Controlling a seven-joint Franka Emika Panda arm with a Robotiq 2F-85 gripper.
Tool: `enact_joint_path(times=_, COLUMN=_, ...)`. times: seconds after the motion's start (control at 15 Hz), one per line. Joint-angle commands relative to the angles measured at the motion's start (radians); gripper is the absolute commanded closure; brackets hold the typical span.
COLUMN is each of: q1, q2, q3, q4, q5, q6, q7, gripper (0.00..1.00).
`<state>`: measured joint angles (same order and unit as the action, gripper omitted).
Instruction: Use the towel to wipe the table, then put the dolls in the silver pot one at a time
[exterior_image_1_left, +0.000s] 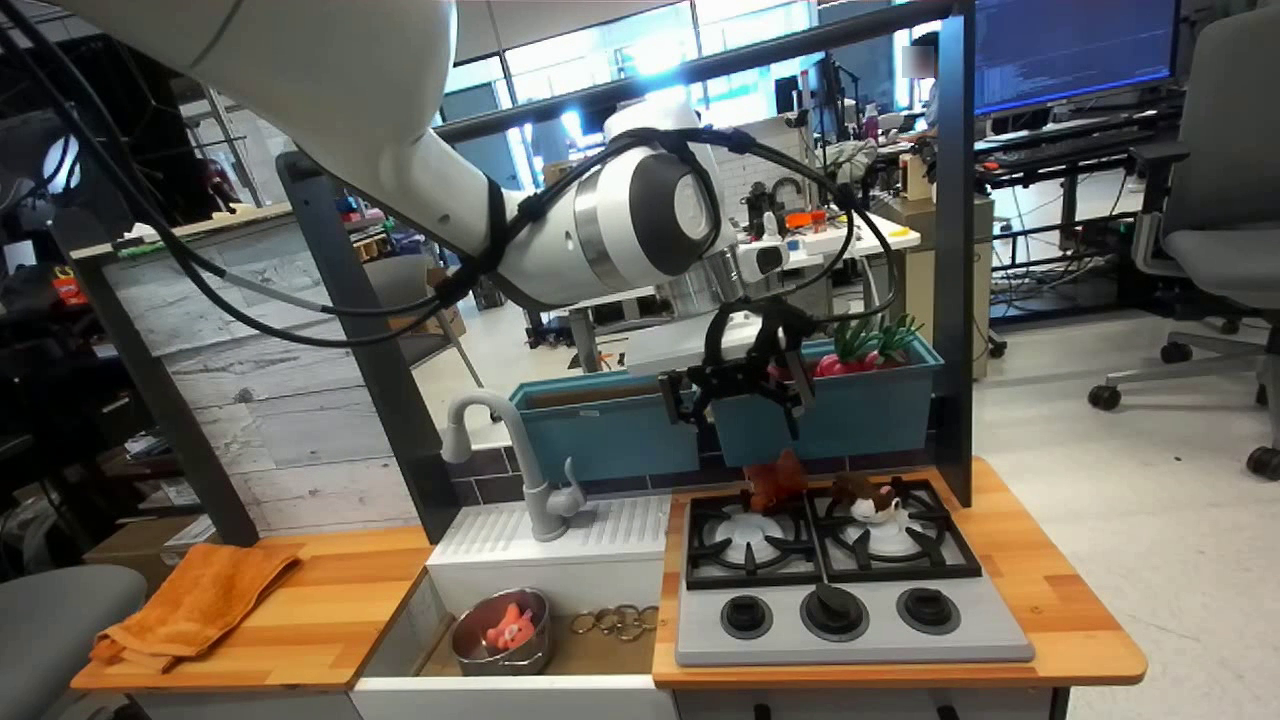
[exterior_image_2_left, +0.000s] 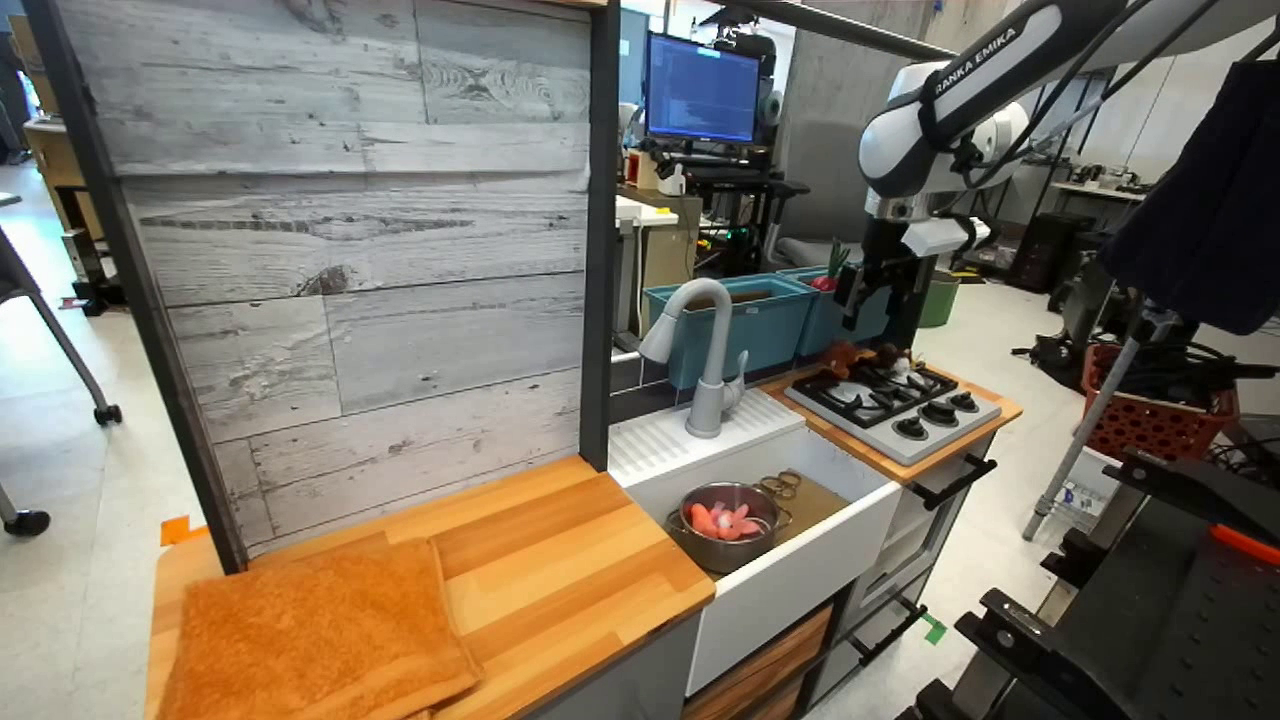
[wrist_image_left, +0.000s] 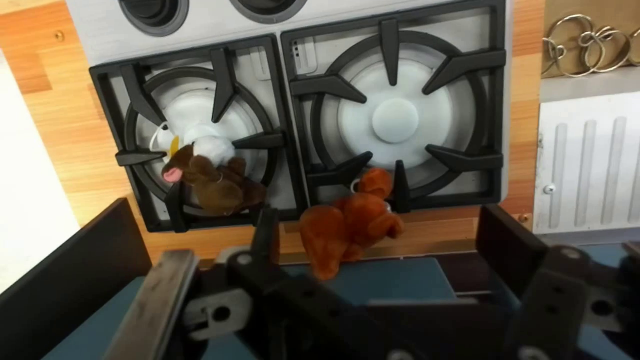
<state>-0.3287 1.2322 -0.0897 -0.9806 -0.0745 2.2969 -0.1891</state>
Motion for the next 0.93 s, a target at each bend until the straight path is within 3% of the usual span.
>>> enact_joint_path(times=0.0, q1=0.0, q2=0.0, q3=0.0, q4=-0.001, q5=0.0, q6=0.0, q7=0.001, gripper=0.0)
enact_joint_path(times=0.13, q1=0.001, q2=0.002, q3=0.0, q4=-0.005, q5=0.0, q6=0.0, q7=0.001, gripper=0.0)
enact_joint_path(times=0.27, q1=-0.004, q2=0.013, q3=0.014, q4=-0.019, q5=0.009, q6=0.072, q7=-0.003, gripper=0.0)
enact_joint_path(times=0.67, q1=0.054, q2=0.181, q3=-0.057, q4=0.141, q5=0.003, q6=0.137, q7=0.165, gripper=0.0)
enact_joint_path(times=0.8, q1=0.058, q2=0.231, q3=-0.066, q4=0.207, q5=-0.003, q6=0.12, q7=0.208, gripper=0.28)
enact_joint_path(times=0.87, q1=0.063, q2=0.238, q3=-0.073, q4=0.213, q5=0.003, q6=0.128, q7=0.217, gripper=0.35)
